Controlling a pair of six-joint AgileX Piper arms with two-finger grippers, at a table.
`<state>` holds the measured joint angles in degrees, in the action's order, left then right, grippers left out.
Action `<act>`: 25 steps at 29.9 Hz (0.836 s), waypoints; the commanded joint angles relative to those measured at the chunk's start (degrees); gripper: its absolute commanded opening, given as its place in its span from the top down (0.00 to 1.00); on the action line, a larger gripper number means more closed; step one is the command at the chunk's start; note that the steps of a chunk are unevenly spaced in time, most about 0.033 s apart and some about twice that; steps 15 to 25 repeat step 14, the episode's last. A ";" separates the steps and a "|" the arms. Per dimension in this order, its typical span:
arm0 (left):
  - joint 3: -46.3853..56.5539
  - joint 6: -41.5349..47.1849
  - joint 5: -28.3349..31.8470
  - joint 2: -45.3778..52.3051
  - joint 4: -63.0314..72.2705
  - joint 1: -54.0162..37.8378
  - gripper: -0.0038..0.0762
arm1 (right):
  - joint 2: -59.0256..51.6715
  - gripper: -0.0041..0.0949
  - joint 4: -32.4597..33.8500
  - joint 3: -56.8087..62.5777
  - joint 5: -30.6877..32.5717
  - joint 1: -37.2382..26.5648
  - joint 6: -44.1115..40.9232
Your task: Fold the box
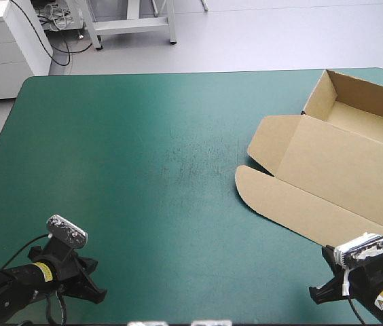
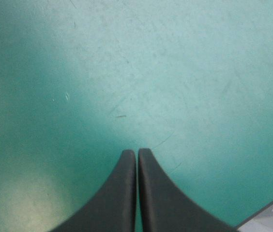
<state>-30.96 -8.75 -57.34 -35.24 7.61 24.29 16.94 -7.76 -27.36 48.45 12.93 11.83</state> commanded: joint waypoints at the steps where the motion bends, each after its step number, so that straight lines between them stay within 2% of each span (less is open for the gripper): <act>1: 0.42 0.18 1.20 -0.12 0.75 0.12 0.96 | -0.19 0.96 -0.36 -1.38 -3.77 -0.01 -0.28; 25: 0.57 0.18 -0.18 -0.12 0.85 0.12 0.96 | -0.19 0.96 -0.36 -1.38 -3.77 -0.01 -0.28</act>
